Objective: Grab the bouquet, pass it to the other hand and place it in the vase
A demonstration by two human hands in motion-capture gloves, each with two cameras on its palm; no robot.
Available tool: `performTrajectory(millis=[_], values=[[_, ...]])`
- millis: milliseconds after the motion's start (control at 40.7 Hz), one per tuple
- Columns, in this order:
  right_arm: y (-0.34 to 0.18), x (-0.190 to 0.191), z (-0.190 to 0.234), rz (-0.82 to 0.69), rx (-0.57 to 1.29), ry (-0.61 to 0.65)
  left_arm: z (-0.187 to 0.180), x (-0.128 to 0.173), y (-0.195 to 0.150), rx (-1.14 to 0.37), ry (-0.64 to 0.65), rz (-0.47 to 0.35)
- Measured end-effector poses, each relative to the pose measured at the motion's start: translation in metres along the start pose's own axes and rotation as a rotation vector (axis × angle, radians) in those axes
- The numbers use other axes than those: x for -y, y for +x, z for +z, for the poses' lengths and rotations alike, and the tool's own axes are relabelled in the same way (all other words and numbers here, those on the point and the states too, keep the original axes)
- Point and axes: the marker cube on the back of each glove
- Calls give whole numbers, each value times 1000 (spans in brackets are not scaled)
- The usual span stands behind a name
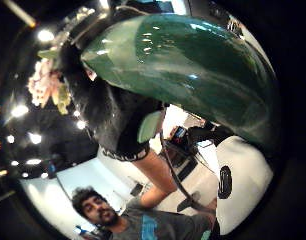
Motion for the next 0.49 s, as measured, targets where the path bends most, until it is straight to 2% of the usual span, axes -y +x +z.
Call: performTrajectory(millis=[148,246,344,492], values=[[19,-23,-16,83,-62,-92,-27,-7,43,9,42,52],[29,-32,-28,167,-56,-84,-46,-12,72,48,78,100],[39,-36,-38,177,-71,-59,-69,-17,92,92,124,130],[48,-38,-45,212,-80,-33,-108,-23,107,104,200,142]])
